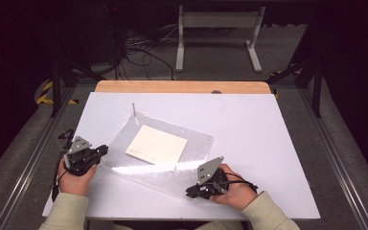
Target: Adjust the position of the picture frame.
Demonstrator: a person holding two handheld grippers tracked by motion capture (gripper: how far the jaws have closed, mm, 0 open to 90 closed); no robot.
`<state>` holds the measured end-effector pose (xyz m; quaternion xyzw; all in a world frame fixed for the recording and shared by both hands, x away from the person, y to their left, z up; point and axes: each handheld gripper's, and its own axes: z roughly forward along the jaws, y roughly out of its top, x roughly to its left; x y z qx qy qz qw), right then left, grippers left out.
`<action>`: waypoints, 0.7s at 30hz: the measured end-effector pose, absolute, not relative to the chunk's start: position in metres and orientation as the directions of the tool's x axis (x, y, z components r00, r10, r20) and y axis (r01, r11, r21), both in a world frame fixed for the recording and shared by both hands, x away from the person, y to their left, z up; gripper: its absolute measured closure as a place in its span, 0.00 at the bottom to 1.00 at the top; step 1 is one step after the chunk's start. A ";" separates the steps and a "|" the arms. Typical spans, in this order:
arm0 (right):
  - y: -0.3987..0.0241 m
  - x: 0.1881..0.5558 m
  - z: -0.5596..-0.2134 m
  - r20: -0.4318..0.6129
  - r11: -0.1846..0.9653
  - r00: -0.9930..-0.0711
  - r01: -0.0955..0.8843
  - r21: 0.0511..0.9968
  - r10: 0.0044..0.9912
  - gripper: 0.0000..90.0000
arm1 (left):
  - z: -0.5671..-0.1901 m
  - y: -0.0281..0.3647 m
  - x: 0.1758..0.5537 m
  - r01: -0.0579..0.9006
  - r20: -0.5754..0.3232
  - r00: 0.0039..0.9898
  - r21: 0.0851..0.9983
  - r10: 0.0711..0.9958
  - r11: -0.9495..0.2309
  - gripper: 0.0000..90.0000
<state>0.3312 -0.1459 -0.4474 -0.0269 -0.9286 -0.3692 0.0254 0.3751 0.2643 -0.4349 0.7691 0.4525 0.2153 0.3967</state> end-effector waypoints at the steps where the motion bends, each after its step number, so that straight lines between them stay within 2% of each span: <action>1: -0.146 0.330 -0.447 0.065 0.726 -0.997 0.070 0.684 0.035 0.92 | -0.433 0.261 0.380 0.522 -0.026 0.498 0.807 0.867 -0.275 0.94; 6: -0.146 0.328 -0.448 0.059 0.725 -0.997 0.070 0.685 0.040 0.92 | -0.423 0.245 0.402 0.508 -0.006 0.499 0.812 0.867 -0.287 0.93; 14: -0.146 0.322 -0.448 0.030 0.723 -0.997 0.069 0.687 0.067 0.92 | -0.424 0.223 0.440 0.531 -0.065 0.499 0.811 0.864 -0.245 0.92; 21: -0.147 0.319 -0.448 0.026 0.718 -0.996 0.076 0.692 0.080 0.92 | -0.432 0.199 0.466 0.542 -0.067 0.492 0.804 0.868 -0.245 0.92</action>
